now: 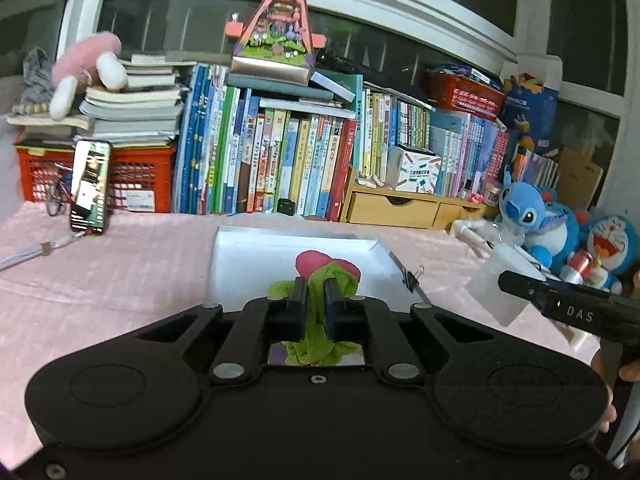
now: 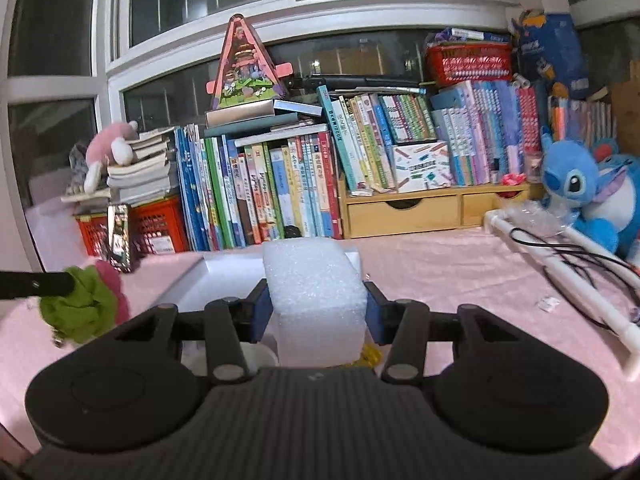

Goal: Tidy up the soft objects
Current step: 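Carry the scrunchie and foam block over the white tray and lower them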

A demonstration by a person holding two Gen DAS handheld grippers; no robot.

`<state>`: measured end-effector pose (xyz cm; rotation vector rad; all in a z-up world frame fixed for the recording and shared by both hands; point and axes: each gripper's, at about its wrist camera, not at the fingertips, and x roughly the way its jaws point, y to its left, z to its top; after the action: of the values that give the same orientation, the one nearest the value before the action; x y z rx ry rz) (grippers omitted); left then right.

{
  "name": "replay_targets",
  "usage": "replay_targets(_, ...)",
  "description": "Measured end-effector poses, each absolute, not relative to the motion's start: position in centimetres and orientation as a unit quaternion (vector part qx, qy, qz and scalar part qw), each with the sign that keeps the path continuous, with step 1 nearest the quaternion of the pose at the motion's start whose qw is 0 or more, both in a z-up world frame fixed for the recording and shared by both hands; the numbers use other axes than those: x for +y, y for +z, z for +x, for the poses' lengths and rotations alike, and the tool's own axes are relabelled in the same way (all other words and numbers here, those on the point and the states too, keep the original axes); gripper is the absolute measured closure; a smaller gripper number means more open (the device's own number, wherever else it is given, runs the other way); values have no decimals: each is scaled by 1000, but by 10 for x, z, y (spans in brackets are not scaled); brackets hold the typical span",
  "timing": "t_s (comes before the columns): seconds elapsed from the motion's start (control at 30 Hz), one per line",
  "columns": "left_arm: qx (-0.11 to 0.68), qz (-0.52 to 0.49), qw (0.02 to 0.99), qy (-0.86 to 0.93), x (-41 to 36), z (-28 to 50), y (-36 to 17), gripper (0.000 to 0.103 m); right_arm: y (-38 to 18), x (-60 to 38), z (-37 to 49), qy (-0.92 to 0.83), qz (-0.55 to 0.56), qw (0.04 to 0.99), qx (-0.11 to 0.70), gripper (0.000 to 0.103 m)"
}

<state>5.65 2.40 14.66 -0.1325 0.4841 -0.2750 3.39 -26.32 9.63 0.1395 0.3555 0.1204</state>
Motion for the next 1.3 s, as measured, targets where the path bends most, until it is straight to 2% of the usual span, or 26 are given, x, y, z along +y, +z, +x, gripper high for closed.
replay_targets(0.27, 322, -107, 930, -141, 2, 161, 138, 95, 104, -258, 111, 97, 102, 958, 250, 51)
replay_targets(0.57, 392, -129, 904, -113, -25, 249, 96, 95, 75, -240, 187, 85, 82, 931, 344, 51)
replay_targets(1.3, 427, -93, 897, -69, -42, 319, 69, 95, 44, -229, 257, 61, 54, 917, 390, 51)
